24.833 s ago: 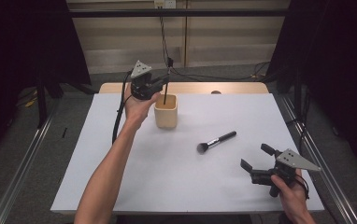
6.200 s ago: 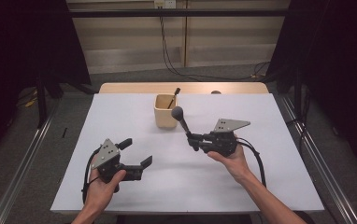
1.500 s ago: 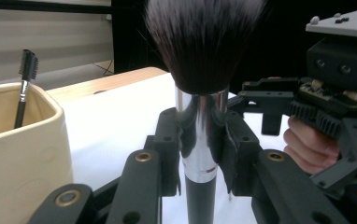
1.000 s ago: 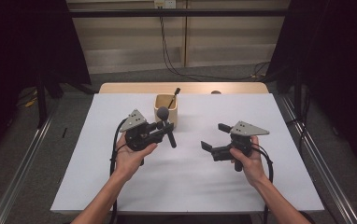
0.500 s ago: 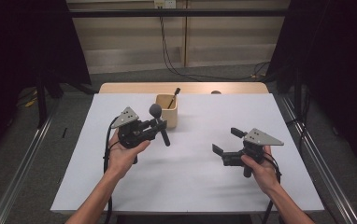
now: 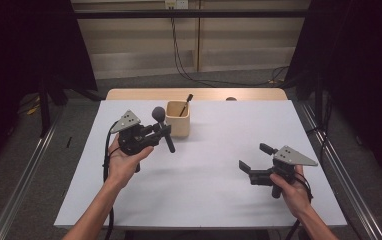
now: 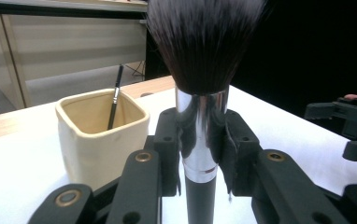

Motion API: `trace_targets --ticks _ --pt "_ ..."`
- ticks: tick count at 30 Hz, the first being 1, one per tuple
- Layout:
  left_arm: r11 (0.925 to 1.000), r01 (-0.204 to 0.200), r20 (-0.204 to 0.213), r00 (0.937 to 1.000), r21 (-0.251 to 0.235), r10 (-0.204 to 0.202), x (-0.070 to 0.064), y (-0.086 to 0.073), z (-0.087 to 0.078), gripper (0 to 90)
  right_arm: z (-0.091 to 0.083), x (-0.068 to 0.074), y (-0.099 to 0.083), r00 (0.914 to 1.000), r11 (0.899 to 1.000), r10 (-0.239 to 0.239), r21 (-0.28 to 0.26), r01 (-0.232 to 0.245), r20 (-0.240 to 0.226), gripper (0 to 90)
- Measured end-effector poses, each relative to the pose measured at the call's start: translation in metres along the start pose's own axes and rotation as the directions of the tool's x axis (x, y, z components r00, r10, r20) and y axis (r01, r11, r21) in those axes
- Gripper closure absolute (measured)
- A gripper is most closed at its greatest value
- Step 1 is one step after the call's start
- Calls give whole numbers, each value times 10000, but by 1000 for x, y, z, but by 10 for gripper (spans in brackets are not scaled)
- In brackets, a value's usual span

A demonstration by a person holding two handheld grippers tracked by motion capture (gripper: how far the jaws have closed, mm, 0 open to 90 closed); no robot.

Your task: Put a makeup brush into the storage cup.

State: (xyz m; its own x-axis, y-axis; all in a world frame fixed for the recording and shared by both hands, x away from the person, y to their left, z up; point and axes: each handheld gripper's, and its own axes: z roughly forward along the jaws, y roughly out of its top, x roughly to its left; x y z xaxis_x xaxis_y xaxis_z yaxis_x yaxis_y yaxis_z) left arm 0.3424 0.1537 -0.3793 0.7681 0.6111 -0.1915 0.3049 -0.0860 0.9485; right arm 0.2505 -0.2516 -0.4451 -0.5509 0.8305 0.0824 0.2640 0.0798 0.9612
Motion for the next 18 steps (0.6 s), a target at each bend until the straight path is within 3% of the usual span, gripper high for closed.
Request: trace_targets --ticks 10,18 --pt "10000 -92 -193 9998 34 93 7 5 -6 710 -20 -10 -10 9975 9998 91 164 -102 700 5" --pt "9997 -164 -461 9988 206 174 16 19 -4 710 -28 -20 -15 9941 9999 150 -46 -146 1078 4"
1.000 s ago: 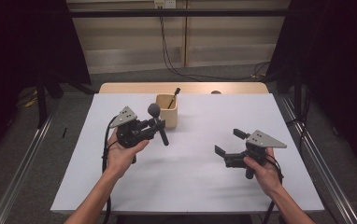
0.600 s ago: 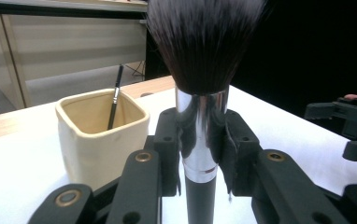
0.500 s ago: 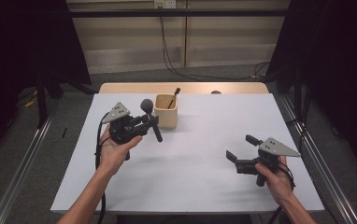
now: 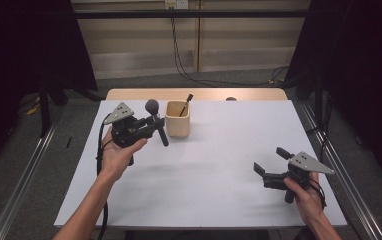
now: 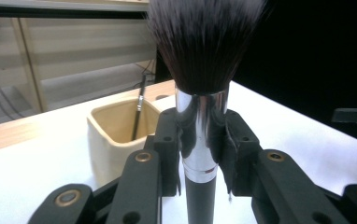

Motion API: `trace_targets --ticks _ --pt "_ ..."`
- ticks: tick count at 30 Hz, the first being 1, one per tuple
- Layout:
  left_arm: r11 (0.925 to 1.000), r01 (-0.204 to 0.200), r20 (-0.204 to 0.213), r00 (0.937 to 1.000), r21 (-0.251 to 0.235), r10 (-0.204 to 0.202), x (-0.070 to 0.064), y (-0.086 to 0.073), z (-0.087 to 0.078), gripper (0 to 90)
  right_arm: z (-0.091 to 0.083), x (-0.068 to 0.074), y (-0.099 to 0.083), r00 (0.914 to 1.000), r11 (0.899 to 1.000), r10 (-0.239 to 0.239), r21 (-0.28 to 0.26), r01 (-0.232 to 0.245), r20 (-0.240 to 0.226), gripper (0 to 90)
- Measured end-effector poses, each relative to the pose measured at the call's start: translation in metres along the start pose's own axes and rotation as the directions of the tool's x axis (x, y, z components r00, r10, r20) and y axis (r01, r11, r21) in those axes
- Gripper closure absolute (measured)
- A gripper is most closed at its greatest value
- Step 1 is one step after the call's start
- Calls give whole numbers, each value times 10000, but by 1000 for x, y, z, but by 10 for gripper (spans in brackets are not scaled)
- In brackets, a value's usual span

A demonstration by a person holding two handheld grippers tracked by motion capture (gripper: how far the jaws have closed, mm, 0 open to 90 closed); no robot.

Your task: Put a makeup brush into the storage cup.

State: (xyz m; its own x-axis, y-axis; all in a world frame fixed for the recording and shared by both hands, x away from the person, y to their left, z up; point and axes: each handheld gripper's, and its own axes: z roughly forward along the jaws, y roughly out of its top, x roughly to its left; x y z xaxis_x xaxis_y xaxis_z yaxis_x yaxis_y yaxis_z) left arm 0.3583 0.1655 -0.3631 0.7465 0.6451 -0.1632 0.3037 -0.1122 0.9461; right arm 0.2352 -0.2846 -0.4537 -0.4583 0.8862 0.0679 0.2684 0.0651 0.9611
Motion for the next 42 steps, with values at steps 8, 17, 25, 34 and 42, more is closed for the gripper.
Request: trace_targets --ticks 8,17,25,34,42 --pt "9999 -39 -227 9997 -97 36 7 20 -2 710 -5 -3 -4 10000 10000 -29 63 29 39 5" --pt "9996 -4 -434 9991 -275 -8 13 35 6 710 -5 -3 -6 10000 10000 -32 80 32 29 5" --pt "9986 59 -518 9986 -523 -86 19 45 17 710 -6 -5 -5 10000 10000 85 -19 -85 -34 1" --pt "9989 -85 -820 9966 -467 46 18 56 32 710 -7 -4 -5 9999 10000 71 -64 -72 -158 0" --pt "9981 -234 -975 9951 -563 178 23 63 44 710 -5 -3 -6 9997 10000 40 23 -40 -228 0"
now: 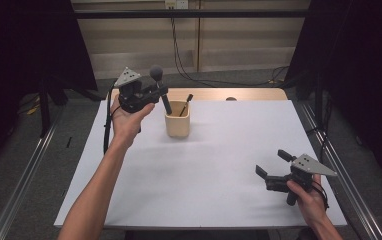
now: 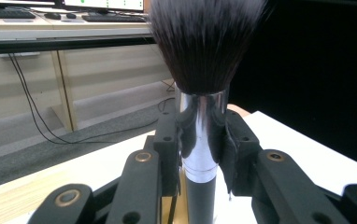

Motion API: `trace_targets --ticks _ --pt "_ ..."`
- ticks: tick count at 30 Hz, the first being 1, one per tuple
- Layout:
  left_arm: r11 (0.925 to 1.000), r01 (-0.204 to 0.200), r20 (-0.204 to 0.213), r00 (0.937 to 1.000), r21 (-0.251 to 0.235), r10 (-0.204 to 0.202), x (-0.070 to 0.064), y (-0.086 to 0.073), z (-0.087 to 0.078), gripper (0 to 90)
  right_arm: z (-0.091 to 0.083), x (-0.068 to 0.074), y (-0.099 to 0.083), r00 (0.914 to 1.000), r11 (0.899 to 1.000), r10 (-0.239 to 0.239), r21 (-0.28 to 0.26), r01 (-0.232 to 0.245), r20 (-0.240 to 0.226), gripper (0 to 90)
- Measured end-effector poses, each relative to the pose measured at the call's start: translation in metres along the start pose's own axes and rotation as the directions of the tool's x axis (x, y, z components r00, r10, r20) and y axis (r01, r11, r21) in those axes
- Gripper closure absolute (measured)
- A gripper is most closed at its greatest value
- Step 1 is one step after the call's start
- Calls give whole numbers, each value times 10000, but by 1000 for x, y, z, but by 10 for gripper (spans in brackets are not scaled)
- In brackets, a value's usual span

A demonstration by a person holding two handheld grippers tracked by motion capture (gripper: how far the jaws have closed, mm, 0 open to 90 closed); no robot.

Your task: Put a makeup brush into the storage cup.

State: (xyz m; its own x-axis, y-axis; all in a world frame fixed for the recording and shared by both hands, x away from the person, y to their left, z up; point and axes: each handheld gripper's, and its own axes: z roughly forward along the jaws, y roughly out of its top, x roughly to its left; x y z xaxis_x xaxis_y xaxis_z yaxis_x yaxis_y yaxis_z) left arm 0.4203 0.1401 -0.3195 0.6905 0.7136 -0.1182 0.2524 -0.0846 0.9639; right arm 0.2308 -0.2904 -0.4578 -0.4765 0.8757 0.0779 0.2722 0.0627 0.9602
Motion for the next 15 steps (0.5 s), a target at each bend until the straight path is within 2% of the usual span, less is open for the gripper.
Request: trace_targets --ticks 4,7,8,15 --pt "10000 58 39 10000 -52 -58 1 1 4 710 -1 1 0 10000 10000 17 -16 -17 22 0" --pt "9999 -114 41 9999 -2 114 -3 4 8 710 0 0 0 10000 10000 13 -47 -13 44 0" --pt "10000 -47 100 9999 -53 48 -3 4 10 710 0 0 0 10000 10000 -20 -18 20 43 0" --pt "9998 -185 -252 9995 -12 185 1 3 23 710 -1 1 0 10000 10000 -31 -67 31 15 0"
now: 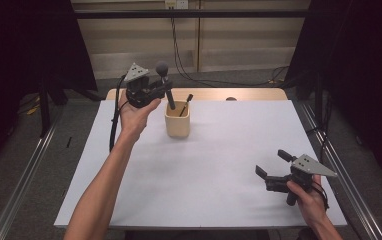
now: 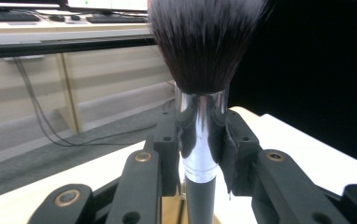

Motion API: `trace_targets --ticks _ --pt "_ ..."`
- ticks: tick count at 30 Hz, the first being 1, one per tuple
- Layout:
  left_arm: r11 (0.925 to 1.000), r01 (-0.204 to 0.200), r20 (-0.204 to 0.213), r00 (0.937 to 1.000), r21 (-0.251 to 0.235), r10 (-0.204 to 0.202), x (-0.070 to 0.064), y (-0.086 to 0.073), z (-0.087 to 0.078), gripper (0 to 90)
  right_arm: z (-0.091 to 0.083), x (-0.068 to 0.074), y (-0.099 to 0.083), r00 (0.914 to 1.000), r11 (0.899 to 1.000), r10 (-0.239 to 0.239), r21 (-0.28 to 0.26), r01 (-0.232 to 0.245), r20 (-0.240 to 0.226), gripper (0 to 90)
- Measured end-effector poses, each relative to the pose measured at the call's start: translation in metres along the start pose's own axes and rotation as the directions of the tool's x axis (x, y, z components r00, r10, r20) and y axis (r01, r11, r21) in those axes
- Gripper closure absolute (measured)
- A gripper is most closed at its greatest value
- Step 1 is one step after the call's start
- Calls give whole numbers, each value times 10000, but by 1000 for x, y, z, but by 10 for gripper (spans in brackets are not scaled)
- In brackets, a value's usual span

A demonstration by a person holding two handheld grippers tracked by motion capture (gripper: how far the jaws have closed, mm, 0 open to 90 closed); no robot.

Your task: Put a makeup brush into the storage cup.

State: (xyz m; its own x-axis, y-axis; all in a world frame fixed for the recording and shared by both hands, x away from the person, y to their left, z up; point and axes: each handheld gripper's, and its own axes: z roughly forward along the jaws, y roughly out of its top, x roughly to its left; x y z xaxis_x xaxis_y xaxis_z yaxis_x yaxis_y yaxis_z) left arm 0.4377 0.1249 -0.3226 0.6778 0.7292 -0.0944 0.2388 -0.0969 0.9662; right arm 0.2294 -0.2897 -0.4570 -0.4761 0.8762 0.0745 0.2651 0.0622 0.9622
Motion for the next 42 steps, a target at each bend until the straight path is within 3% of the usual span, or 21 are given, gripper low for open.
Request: trace_targets --ticks 20,29,42 --pt "9985 -105 -196 9997 544 116 7 -14 18 710 -1 -1 -1 10000 10000 11 42 -11 -26 0" --pt "9974 45 -133 9999 714 -35 7 -24 20 710 0 1 -1 10000 10000 7 21 -6 -88 0" --pt "9937 -55 -177 9998 1121 75 6 -39 24 710 1 2 -2 9998 10000 -72 66 74 -170 0"
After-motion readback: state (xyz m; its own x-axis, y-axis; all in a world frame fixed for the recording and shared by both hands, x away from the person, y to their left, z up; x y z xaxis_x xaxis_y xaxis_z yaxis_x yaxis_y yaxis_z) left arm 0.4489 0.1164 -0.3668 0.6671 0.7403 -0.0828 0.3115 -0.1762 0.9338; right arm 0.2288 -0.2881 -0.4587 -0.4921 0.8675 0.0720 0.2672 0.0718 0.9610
